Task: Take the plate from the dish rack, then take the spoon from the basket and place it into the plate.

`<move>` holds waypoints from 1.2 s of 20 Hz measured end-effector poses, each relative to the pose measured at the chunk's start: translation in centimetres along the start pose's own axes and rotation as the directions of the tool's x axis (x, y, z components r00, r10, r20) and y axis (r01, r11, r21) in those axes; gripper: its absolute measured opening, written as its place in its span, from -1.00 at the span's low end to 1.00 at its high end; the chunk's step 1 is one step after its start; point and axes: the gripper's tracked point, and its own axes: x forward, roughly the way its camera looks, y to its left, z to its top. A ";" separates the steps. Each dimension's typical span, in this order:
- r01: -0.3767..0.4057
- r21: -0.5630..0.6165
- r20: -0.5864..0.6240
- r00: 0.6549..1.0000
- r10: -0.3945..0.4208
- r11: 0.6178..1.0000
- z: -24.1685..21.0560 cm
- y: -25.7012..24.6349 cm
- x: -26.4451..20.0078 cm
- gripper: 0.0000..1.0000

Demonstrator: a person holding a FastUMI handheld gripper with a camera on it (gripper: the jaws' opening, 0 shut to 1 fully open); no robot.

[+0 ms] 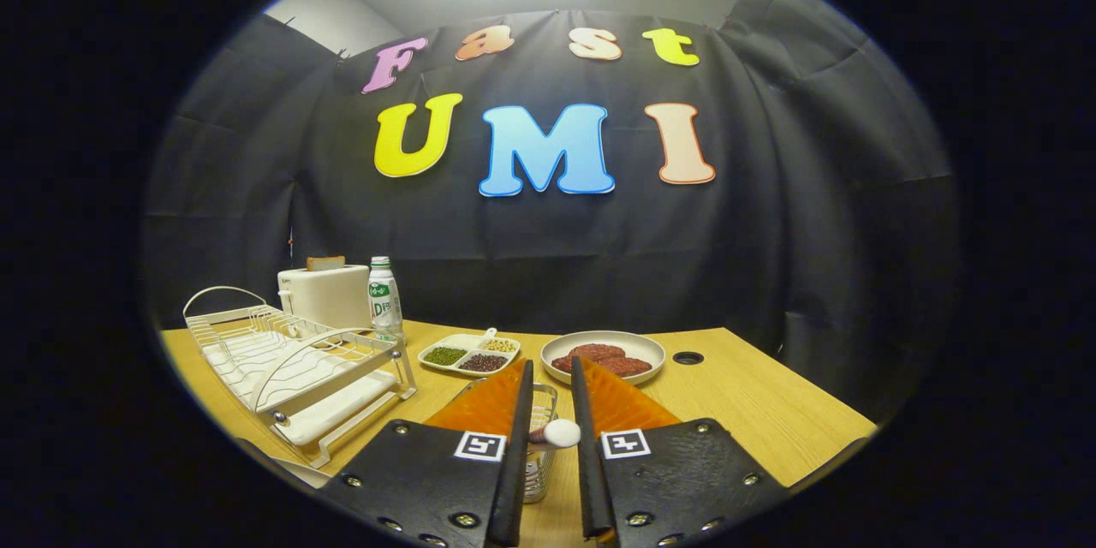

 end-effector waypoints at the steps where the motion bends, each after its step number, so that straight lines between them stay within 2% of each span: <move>1: 0.010 0.016 -0.007 1.000 -0.010 1.000 0.1 0.2 0.3 -0.48; 2: 0.003 0.026 -0.015 1.000 -0.002 1.000 0.0 0.5 0.4 -0.67; 3: 0.023 0.027 -0.025 0.999 -0.022 0.999 0.3 0.3 -0.1 -0.67; 4: 0.020 0.020 -0.034 0.999 -0.019 1.000 0.7 0.4 -0.3 -0.80; 9: 0.024 0.026 -0.066 0.998 -0.022 0.999 3.3 0.8 -1.6 -0.81; 14: 0.047 0.007 -0.042 0.998 -0.047 0.999 9.2 0.5 -3.4 -0.81; 18: 0.055 0.008 -0.073 0.996 -0.055 0.998 12.4 0.9 -6.0 -0.81; 24: 0.063 -0.029 -0.114 0.991 -0.066 0.998 15.0 1.7 -9.4 -0.81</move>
